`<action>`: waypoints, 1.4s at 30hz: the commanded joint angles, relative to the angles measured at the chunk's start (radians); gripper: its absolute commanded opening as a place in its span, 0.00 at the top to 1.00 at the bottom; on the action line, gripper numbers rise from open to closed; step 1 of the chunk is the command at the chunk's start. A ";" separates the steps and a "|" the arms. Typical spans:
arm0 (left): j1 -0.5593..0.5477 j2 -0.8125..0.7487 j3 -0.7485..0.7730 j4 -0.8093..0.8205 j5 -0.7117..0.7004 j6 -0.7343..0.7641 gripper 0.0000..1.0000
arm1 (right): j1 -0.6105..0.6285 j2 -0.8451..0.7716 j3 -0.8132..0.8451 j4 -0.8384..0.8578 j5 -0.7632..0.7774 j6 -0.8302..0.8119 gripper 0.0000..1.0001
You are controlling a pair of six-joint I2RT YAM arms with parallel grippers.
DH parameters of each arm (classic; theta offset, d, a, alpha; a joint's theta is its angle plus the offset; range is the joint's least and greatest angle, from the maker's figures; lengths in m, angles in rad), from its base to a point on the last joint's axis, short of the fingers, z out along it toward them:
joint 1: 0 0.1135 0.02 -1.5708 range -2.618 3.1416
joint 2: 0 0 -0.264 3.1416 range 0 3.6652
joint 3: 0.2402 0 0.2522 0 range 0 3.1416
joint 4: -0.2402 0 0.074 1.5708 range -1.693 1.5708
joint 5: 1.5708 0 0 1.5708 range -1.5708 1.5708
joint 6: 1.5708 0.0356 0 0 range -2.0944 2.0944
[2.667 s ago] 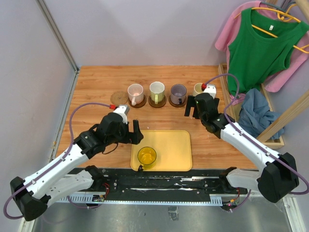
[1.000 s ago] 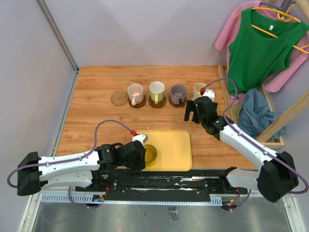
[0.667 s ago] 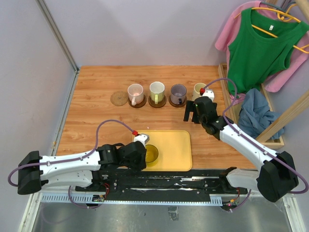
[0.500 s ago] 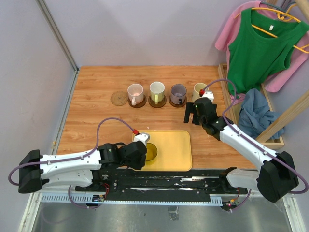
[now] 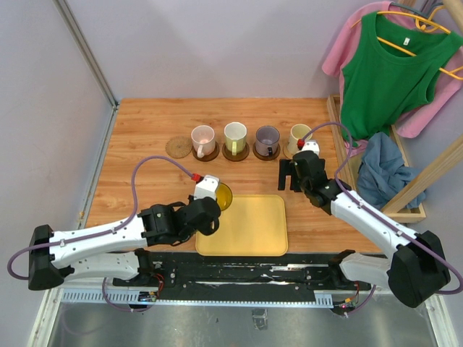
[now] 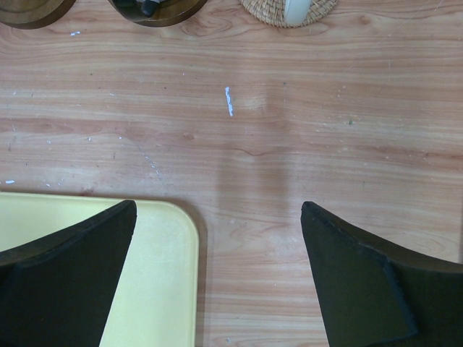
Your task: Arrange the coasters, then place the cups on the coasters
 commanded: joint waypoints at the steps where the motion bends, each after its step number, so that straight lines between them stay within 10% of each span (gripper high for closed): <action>1: 0.105 -0.059 0.027 0.035 -0.130 0.053 0.99 | -0.003 -0.010 -0.010 0.013 -0.001 -0.028 0.03; 22: 0.774 0.032 0.054 0.393 0.189 0.412 1.00 | -0.008 0.040 0.038 0.008 0.039 -0.051 0.00; 42: 1.060 0.455 0.179 0.689 0.539 0.400 0.99 | -0.019 0.064 0.064 -0.017 0.062 -0.064 0.02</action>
